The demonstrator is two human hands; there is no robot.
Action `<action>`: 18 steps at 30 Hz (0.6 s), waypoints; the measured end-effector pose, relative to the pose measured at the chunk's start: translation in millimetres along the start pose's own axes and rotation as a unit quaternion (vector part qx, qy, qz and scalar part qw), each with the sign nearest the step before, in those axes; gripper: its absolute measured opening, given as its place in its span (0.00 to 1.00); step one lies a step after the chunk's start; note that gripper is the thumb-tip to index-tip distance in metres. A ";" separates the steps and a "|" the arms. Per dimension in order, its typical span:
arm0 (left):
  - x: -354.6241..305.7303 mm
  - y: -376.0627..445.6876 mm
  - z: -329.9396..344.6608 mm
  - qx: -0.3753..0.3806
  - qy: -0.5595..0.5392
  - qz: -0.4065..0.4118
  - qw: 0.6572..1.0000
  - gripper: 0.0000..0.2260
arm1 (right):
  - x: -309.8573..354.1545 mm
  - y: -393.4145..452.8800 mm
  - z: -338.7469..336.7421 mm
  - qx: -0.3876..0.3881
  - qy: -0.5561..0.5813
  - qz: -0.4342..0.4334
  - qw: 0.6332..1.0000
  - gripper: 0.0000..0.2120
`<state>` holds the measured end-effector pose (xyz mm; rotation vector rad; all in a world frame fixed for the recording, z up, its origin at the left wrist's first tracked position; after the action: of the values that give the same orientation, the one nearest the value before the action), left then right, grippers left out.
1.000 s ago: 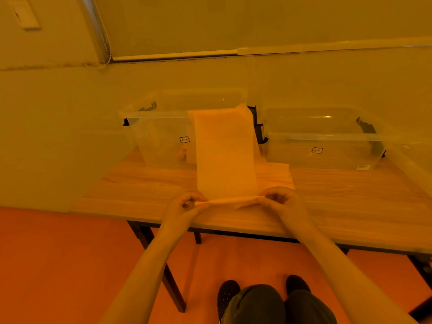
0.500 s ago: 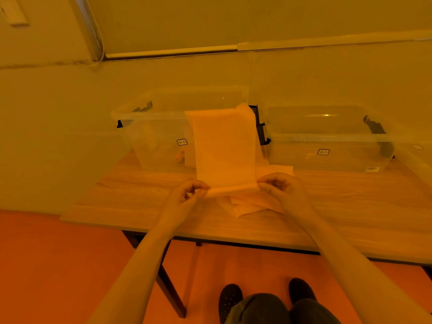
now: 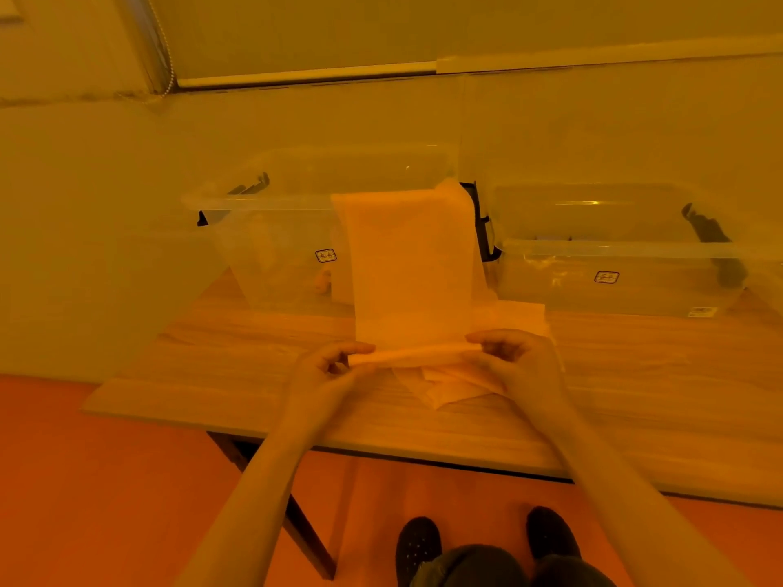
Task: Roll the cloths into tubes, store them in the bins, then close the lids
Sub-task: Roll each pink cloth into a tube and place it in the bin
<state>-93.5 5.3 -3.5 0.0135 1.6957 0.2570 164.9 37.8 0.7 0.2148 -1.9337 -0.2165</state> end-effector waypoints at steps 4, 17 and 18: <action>3.4 -3.1 -1.4 -0.014 -0.012 -0.015 1.000 0.06 | -1.8 -1.6 0.2 0.006 0.000 0.000 1.000 0.10; 2.1 -2.1 -4.0 -0.018 -0.015 0.022 0.999 0.07 | -0.6 -3.3 1.7 -0.002 0.005 -0.021 1.000 0.06; 2.7 -1.8 -4.5 -0.019 -0.026 0.021 0.999 0.06 | -1.0 -3.9 1.8 -0.001 0.019 -0.014 1.000 0.07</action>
<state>-98.1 3.3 -6.0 0.0269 1.6404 0.3174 163.8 34.3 -1.8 0.2428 -1.8928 -0.2316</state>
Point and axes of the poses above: each hand's wrist, its own y-axis towards the middle knuckle, its own z-axis out of the palm, x = y × z, the point moved 6 cm from there along y, towards the middle knuckle, and after that the axes turned 11 degrees about -y, right-handed, at the moved point
